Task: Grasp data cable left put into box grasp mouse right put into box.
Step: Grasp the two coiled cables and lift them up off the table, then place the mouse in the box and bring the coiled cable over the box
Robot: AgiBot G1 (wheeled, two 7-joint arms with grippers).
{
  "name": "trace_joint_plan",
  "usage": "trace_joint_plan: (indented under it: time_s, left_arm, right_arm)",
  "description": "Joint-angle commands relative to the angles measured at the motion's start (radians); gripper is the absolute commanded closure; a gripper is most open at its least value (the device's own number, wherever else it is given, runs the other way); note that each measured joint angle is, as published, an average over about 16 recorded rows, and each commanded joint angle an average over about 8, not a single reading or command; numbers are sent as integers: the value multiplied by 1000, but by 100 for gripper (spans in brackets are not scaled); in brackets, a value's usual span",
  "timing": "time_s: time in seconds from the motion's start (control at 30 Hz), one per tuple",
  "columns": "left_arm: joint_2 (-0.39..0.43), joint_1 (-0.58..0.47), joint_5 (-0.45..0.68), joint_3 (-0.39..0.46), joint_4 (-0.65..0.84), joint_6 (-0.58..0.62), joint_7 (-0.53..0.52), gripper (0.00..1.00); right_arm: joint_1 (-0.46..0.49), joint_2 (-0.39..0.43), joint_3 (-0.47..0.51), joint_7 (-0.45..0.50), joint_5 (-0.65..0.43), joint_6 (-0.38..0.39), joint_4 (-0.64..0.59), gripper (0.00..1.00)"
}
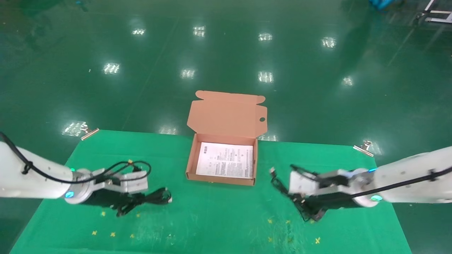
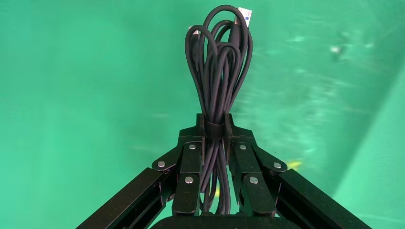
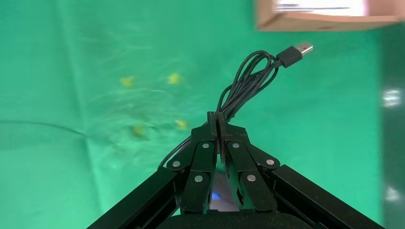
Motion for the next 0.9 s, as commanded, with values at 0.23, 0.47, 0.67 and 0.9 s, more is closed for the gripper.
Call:
trace_joint_plan:
  time_s: [0.23, 0.47, 0.67, 0.9]
  left_arm:
    - [-57, -21, 29, -15, -169, -12, -65, 100]
    - [-73, -29, 67, -22, -294, -38, -120, 100]
    - [-57, -42, 94, -27, -336, -69, -144, 100]
    - [-8, -84, 128, -33, -316, -124, -148, 100]
  right_arm:
    - [41, 78, 49, 75, -7, 17, 107, 100]
    - [92, 112, 89, 121, -32, 54, 183, 100]
    - [145, 77, 118, 117, -20, 106, 186, 100]
    - [232, -55, 132, 23, 18, 194, 72, 100]
